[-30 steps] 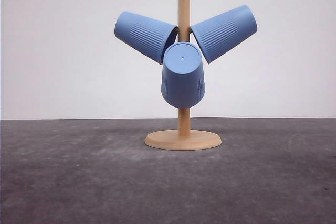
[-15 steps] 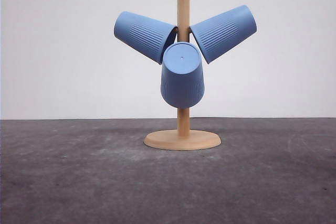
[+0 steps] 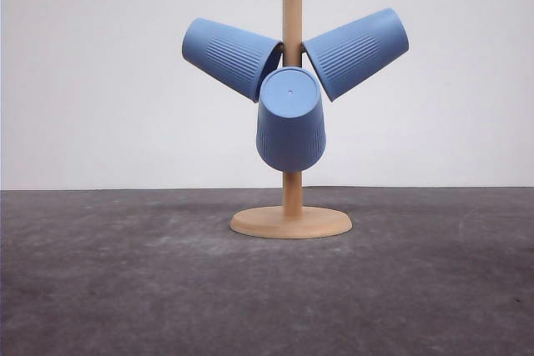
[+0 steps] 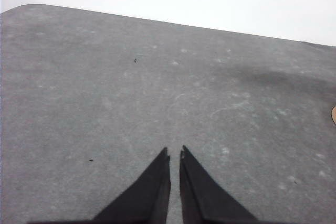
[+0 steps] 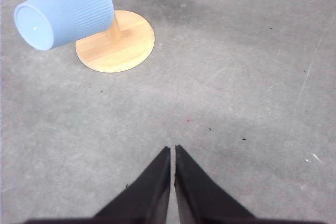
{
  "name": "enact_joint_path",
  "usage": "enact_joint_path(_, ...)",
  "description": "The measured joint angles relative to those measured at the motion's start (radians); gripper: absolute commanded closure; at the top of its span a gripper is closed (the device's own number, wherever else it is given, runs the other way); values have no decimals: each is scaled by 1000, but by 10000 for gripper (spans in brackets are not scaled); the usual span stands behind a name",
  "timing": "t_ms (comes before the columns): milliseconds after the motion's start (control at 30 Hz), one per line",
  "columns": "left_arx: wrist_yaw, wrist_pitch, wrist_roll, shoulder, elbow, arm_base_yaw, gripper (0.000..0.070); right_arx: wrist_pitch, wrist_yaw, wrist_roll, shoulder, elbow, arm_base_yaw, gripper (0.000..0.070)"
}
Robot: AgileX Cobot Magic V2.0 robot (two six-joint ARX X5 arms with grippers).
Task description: Place three cups
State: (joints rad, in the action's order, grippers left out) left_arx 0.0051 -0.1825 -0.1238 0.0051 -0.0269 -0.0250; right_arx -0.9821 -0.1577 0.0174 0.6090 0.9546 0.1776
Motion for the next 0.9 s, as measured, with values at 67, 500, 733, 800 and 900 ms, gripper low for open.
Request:
enact_joint_path(67,0,0,0,0,0,0,688,0,0,0,0,0,0,689)
enact_joint_path(500,0,0,0,0,0,0,688,236,0,92,-65,-93,-75,689)
enact_joint_path(733,0,0,0,0,0,0,688,591,2,106,-220,-416,-134,689)
enact_joint_path(800,0,0,0,0,0,0,688,677,2,105,-269,-522,-134,689)
enact_joint_path(900,0,0,0,0,0,0,688,778,12,75,-353,-660,-134,689)
